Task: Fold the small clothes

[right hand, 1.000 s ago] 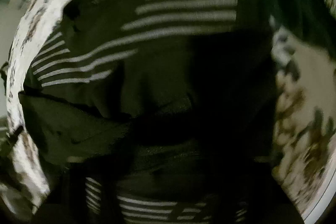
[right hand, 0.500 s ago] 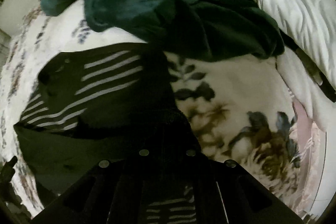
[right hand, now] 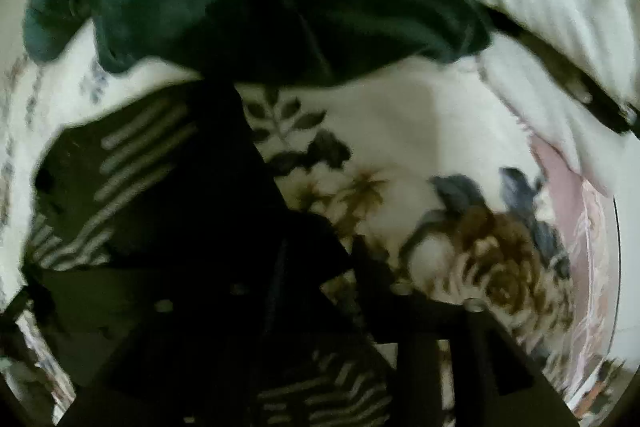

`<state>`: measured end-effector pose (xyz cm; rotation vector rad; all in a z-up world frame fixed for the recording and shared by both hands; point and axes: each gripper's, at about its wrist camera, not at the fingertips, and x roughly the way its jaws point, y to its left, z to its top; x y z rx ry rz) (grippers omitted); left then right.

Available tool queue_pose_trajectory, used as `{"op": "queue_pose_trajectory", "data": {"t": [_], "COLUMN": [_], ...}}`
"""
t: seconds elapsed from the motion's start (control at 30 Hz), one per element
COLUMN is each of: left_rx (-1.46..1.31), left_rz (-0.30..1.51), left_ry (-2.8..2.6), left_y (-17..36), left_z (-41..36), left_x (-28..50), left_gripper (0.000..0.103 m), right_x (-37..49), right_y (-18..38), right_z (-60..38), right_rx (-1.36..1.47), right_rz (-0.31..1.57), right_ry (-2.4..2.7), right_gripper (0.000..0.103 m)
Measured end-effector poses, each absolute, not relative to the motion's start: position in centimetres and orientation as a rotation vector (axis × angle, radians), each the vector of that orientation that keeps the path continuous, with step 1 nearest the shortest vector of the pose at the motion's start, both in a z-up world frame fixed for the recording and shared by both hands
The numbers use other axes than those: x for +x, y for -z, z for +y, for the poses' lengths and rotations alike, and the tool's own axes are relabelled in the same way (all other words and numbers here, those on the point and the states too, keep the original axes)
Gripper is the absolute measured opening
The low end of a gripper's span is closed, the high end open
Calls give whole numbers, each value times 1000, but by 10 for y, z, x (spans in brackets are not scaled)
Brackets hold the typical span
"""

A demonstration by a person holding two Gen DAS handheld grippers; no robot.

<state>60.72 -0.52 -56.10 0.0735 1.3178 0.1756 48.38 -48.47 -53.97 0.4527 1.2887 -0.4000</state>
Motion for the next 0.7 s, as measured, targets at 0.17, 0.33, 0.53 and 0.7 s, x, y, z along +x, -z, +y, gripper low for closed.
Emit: {"op": "queue_pose_trajectory", "data": {"t": [0.17,0.33,0.53,0.7], "left_rx": [97,230,294,212], "left_rz": [1276,1333,1327,1295], "left_ry": [-132,-97,-73,-86], "left_y": [534,561,573,543], "left_z": [-21,-51,-59,-45], "left_x": [580,595,642,645], "left_gripper": [103,103,103,103], "right_x": [496,548,588,575], "right_y": [552,602,577,565], "right_z": [-407,-368,-416,-432], "right_rx": [403,265,421,470], "right_rz": [1451,1530,1284,1298], "right_ry": [56,56,248,231], "right_gripper": [39,39,39,39]}}
